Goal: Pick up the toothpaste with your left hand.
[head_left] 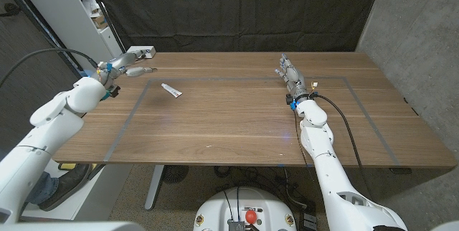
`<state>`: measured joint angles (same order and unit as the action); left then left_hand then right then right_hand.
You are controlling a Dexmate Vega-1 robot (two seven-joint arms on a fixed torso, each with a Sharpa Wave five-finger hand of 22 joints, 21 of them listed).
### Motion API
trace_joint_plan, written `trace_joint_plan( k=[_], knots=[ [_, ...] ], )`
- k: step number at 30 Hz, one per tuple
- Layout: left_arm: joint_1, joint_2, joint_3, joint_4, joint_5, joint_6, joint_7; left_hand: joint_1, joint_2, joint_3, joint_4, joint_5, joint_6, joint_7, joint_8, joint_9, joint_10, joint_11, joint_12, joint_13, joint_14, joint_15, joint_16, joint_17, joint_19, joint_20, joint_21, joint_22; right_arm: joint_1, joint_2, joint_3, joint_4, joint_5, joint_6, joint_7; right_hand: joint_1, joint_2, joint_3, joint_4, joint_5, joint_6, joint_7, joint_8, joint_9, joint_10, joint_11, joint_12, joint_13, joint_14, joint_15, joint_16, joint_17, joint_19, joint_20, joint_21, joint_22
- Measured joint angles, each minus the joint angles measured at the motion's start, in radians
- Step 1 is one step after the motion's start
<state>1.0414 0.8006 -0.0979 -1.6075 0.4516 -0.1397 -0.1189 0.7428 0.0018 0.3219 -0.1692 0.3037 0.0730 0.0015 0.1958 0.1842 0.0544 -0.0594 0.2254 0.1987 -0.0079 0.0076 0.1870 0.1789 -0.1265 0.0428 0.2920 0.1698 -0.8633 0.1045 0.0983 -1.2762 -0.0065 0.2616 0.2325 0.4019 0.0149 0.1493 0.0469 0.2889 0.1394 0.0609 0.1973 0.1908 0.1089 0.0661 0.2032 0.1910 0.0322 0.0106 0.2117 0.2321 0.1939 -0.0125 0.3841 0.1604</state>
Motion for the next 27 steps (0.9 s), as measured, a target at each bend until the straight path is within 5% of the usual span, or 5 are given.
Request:
trace_joint_plan(
  k=[27],
  knots=[
    [-0.019,0.069,0.055,-0.07,0.111,0.109,-0.064,0.153,-0.034,0.033,-0.013,0.0,0.04,-0.057,0.014,0.0,0.057,-0.056,0.013,0.004,-0.008,-0.024,0.0,-0.002,0.045,0.045,-0.026,0.001,-0.009,0.004,0.003,-0.009,0.017,0.006,0.007,0.0,0.0,-0.003,-0.003,0.007,0.0,0.0,0.0,0.0,0.0,0.0,0.0,0.0,0.0,0.0,0.0,0.0,0.009,-0.002,-0.017,0.0]
  ],
)
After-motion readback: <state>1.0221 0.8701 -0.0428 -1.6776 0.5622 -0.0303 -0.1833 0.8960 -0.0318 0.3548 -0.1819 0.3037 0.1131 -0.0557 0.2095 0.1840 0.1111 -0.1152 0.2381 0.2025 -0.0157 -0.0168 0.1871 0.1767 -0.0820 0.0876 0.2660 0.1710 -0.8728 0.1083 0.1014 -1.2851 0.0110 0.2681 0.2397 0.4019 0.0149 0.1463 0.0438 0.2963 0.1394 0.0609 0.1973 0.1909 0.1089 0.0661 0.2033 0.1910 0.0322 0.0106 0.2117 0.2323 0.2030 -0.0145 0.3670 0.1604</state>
